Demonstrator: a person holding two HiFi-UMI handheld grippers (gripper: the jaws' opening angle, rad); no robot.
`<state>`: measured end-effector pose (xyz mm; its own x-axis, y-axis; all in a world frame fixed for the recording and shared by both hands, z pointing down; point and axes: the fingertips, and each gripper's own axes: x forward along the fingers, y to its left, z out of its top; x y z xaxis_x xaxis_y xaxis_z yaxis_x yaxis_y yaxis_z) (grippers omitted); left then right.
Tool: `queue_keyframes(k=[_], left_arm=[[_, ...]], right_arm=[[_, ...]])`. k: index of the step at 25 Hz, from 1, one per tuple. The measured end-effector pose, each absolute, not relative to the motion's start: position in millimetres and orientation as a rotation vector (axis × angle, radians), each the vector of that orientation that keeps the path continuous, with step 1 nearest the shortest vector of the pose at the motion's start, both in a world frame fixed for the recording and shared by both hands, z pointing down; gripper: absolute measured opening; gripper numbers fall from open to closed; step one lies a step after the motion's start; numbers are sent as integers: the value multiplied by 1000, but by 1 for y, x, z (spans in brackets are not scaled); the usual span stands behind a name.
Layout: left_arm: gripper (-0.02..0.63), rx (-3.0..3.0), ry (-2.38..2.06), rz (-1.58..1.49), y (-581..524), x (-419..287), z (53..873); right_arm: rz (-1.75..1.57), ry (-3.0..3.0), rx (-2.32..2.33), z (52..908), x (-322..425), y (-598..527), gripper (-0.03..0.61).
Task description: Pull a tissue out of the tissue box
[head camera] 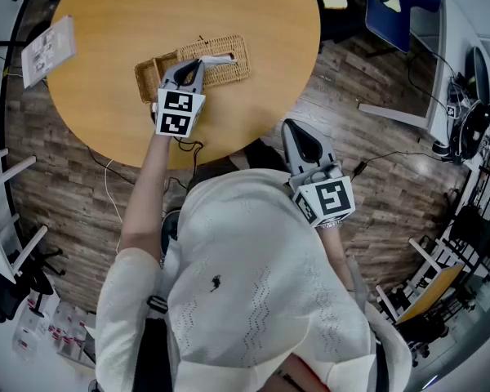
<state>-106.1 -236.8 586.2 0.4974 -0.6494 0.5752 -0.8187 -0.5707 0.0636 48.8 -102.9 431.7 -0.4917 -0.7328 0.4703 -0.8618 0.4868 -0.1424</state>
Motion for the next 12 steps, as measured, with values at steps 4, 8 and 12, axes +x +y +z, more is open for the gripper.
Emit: queue_keyframes(k=[4, 8, 12], left_arm=[[14, 2423, -1239, 714, -237, -106, 584], [14, 2430, -1240, 712, -239, -106, 579], [14, 2434, -1239, 709, -238, -105, 577]], right_arm=[[516, -2393, 1338, 433, 49, -102, 2], [516, -2395, 1336, 432, 48, -103, 2], [516, -2398, 1334, 432, 48, -102, 2]])
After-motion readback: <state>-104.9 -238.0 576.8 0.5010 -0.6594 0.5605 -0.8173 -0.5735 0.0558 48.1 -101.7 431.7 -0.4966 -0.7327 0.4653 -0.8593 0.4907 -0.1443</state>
